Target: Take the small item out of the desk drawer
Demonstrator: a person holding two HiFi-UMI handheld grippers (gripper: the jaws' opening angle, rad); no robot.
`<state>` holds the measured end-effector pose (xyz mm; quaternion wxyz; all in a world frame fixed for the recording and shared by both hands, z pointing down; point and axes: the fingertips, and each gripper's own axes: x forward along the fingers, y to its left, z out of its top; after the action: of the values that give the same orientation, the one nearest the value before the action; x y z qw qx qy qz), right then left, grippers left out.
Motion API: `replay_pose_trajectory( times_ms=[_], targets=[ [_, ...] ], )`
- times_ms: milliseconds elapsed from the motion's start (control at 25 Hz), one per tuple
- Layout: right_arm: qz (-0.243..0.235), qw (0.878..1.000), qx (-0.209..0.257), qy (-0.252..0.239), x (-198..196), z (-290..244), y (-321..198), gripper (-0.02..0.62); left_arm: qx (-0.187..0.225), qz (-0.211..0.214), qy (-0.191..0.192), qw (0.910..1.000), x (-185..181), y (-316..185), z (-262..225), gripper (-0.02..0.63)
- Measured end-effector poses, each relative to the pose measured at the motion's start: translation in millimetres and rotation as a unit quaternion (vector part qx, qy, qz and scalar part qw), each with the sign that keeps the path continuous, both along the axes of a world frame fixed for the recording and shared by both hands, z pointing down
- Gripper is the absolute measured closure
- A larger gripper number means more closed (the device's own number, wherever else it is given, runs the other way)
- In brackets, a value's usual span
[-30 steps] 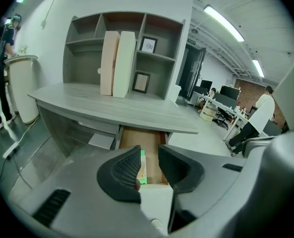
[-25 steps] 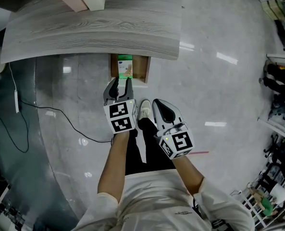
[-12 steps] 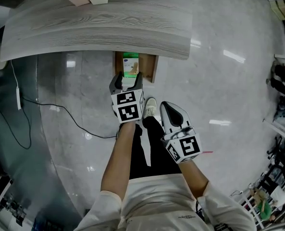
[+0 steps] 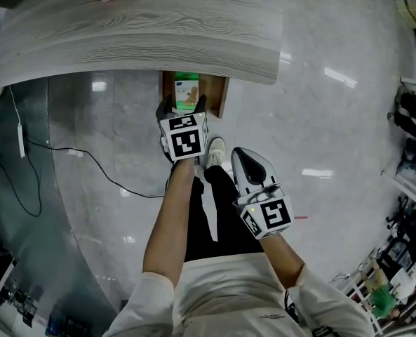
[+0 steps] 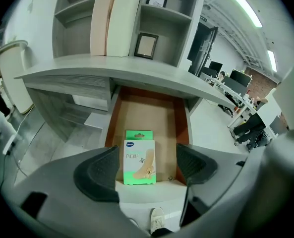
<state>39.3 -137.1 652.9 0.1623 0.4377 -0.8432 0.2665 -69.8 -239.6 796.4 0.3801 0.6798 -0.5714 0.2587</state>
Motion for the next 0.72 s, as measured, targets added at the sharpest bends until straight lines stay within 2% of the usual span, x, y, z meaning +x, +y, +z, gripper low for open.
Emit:
replay_pose_trajectory(
  times_ms=[480,720],
  targets=[
    [-0.004,1.000,-0.014,0.002,5.0,12.2,-4.7,0.565,-0.034,-0.003,-0.002,0.9994,3.7,-20.9,33.1,0.245],
    [-0.005,1.000,-0.021,0.003,8.0,19.0,-8.2,0.565,-0.059,-0.004,-0.019,0.9981,2.3,-33.1,46.5,0.245]
  ],
)
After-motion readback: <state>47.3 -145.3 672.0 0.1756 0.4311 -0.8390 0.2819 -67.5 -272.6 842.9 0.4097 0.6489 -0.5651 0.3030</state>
